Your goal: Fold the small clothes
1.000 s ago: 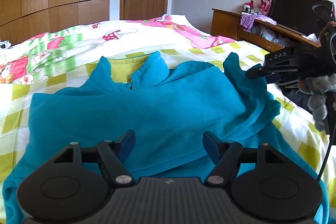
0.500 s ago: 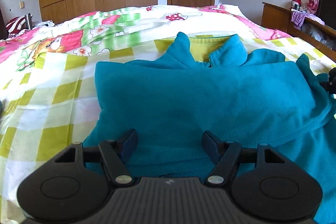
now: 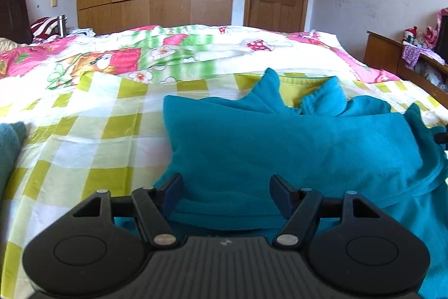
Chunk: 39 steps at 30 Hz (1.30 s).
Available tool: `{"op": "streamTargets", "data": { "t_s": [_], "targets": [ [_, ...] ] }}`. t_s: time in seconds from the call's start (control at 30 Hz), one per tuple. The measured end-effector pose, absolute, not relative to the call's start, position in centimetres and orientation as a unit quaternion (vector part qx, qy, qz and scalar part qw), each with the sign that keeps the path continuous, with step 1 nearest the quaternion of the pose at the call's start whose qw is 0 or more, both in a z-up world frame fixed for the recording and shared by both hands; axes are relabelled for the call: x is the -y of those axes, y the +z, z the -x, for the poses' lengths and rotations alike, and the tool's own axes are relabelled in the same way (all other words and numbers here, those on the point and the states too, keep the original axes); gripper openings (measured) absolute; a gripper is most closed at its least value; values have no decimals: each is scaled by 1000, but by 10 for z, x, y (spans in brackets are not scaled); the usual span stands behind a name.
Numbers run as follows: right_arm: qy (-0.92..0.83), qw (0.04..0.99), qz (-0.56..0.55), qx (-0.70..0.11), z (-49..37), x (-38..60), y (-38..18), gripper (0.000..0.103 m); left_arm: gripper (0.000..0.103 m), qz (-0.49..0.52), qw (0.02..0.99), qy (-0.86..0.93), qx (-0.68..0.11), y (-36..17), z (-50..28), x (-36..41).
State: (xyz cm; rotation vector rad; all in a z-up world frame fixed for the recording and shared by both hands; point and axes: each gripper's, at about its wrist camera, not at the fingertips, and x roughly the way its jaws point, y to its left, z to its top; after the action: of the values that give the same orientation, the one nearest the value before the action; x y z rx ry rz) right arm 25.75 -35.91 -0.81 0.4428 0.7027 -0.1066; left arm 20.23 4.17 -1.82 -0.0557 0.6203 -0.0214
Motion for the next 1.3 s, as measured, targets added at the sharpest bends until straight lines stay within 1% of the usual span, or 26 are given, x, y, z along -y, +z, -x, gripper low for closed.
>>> {"op": "streamTargets", "data": {
  "t_s": [0.07,0.1,0.13,0.2,0.27,0.33,0.37,0.4,0.53,0.67,0.73,0.83,1.03,1.13,1.2,1.27,1.3],
  "targets": [
    [-85,923,-196,-320,-247,362,-1,16,81,1,947,43,-318,-25,-207,-49],
    [-103,927,-189,-307,-241,365,4,22,82,-4,945,64,-321,-29,-209,-54],
    [-116,930,-183,-296,-235,366,10,26,85,12,944,70,-323,-33,-209,-63],
    [-102,940,-168,-277,-223,360,26,26,85,60,941,75,-325,-35,-206,-78],
    [-58,950,-148,-268,-215,335,44,27,84,73,944,92,-310,-30,-196,-83],
    [28,952,-132,-276,-217,296,52,37,84,74,949,86,-293,-23,-180,-85],
    [78,945,-118,-296,-224,271,52,39,84,68,953,75,-286,-20,-172,-86],
    [118,937,-101,-313,-232,244,48,38,84,50,956,64,-281,-19,-165,-84],
    [218,919,6,-328,-276,152,28,38,84,-56,964,4,-261,-22,-148,-73],
    [313,872,38,-374,-340,104,13,38,84,-142,960,-11,-241,-29,-161,-60],
    [331,860,66,-383,-362,89,8,46,84,-167,955,-23,-245,-35,-174,-56],
    [344,851,90,-387,-383,79,1,46,84,-187,952,-27,-239,-44,-177,-53],
    [407,808,88,-417,-405,67,-14,46,82,-152,965,-9,-214,-41,-171,-61],
    [403,802,128,-421,-410,54,-26,48,82,-129,969,9,-210,-40,-173,-66],
    [399,801,118,-431,-418,55,-33,48,82,-132,969,9,-210,-41,-173,-67],
    [392,802,92,-440,-422,59,-34,44,82,-136,968,8,-211,-43,-173,-66],
    [394,802,97,-438,-419,58,-33,30,82,-139,967,5,-213,-44,-175,-66]
  ]
}}
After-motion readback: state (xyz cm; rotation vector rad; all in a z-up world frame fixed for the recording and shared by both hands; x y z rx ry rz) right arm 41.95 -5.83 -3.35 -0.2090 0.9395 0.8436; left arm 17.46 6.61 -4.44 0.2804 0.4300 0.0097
